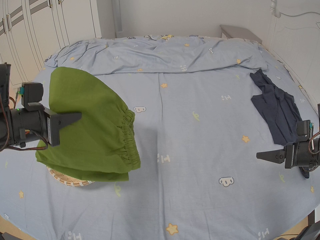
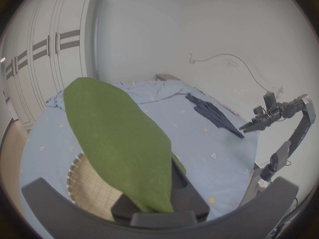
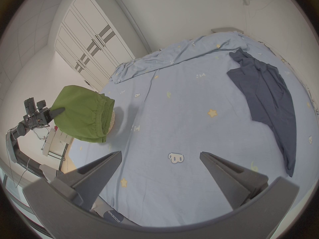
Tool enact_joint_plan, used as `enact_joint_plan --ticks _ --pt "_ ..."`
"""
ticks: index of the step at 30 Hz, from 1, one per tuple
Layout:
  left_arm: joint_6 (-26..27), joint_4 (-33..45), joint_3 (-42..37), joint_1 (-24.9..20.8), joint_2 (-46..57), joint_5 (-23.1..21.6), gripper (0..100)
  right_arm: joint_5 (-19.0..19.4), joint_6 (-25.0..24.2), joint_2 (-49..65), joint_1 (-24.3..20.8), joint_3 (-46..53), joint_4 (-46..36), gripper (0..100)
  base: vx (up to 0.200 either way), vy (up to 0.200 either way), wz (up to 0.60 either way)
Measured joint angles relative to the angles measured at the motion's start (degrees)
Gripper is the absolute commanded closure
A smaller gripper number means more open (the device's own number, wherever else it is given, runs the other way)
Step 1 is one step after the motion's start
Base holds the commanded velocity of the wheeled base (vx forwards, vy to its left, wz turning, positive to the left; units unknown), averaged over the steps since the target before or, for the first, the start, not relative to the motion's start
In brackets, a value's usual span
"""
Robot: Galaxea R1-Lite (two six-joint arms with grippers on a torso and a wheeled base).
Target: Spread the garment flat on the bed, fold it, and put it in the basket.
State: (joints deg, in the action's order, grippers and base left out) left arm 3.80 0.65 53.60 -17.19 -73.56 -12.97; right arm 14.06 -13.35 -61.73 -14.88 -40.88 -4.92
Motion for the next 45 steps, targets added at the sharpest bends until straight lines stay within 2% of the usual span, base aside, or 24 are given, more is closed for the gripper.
enact_joint_plan --ticks 7,16,22,32,39,43,44,45 --pt "-1.4 -7.6 0.5 6.6 -1.6 -2.4 100 0.0 0.0 0.6 -0.1 -0.1 0.0 0 0.0 0.0 0.0" --pt "-2.9 -9.9 0.6 15.4 -7.8 -5.3 100 0.0 0.0 0.8 -0.1 0.0 -0.1 0 0.0 0.0 0.0" --pt "-3.3 -10.1 -3.6 20.1 -11.9 -5.9 100 0.0 0.0 1.0 -0.8 0.0 -0.4 0 0.0 0.0 0.0" --pt "-3.4 -10.2 -10.8 22.5 -16.7 -3.8 100 0.0 -0.2 1.5 -2.3 -0.1 -1.4 0 0.0 0.0 0.0" --pt "-4.7 -10.4 -9.5 24.0 -25.2 0.4 100 0.1 -0.2 1.6 -3.1 0.2 -1.5 0 0.0 0.0 0.0" --pt "-6.4 -10.6 -7.7 24.8 -28.6 1.2 100 0.1 -0.3 1.6 -4.1 0.5 -1.5 0 0.0 0.0 0.0" --pt "-6.5 -10.6 -7.5 25.0 -29.1 1.2 0 0.1 -0.3 1.6 -4.2 0.5 -1.5 0 0.0 0.0 0.0" --pt "-6.6 -10.6 -7.4 25.0 -29.4 1.3 0 0.1 -0.3 1.6 -4.2 0.5 -1.5 0 0.0 0.0 0.0"
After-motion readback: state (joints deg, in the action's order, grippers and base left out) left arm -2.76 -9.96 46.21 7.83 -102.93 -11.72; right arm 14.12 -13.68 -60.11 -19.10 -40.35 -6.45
